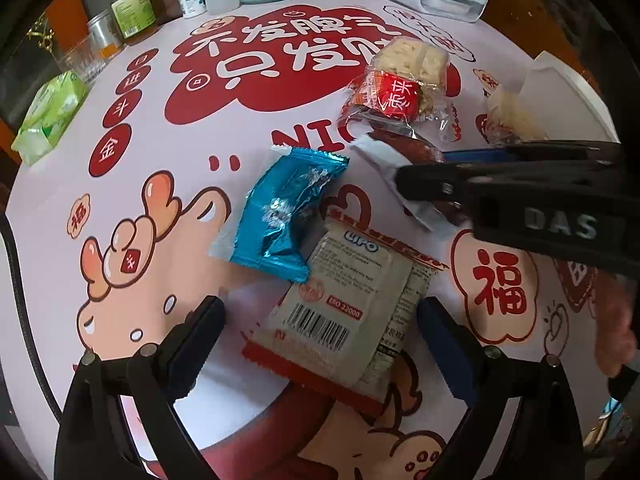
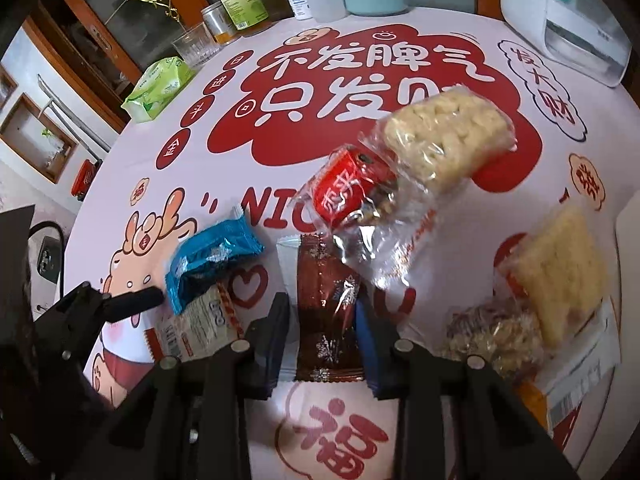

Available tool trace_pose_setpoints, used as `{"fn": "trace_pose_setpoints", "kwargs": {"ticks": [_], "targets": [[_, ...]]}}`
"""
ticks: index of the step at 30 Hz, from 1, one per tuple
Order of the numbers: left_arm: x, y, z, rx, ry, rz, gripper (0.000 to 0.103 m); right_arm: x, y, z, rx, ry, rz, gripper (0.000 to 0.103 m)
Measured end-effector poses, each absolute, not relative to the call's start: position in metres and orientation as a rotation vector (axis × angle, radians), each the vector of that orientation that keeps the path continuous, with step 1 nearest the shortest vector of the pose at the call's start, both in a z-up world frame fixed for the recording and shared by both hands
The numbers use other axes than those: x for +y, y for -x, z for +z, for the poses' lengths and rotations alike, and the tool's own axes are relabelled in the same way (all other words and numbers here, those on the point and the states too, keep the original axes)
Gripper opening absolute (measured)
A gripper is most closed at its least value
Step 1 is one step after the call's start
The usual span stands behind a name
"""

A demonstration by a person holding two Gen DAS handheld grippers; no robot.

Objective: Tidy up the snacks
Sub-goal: 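Grasp the white biscuit pack with the left tool while the right grasps the brown wrapped bar, then carry both packs over the white tray and open both tools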

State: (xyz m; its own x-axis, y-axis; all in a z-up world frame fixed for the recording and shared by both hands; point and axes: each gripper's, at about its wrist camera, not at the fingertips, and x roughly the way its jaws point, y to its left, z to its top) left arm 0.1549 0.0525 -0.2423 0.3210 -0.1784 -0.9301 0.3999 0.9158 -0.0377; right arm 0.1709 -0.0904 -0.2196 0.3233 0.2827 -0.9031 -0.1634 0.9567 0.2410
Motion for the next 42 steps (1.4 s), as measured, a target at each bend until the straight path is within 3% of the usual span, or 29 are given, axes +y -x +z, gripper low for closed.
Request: {"fn": "trace_pose_setpoints", "kwargs": {"ticks": [4,6,9,11,29,42], "targets": [[0.048,-0.155,-0.244,1.175,-0.238,-0.371,0.091,-0.094,-0.164,-0.217,1.204,-0.132,0.304,0.032],[0.046,-0.153,-0.24,1.16,-0.239,-0.377,0.067,-0.095,-0.161,-0.213,1.195,-0.144,0.314,0.031],[0.047,-0.153,-0.235,1.168,-0.216,-0.373,0.052,-0.098,-0.155,-0.205,1.178,-0.149,0.324,0.031],[0.049,-0.154,-0.233,1.182,-0.189,-0.367,0.049,-0.101,-0.15,-0.197,1.163,-0.152,0.332,0.031],[0.013,-0.1,-0.132,1.035,-0.163,-0.359,0.048,-0.17,-0.053,-0.114,0.991,-0.151,0.351,0.031],[-0.115,-0.048,-0.057,0.903,-0.202,-0.526,0.048,-0.285,0.035,-0.064,0.857,-0.189,0.182,0.031]]}}
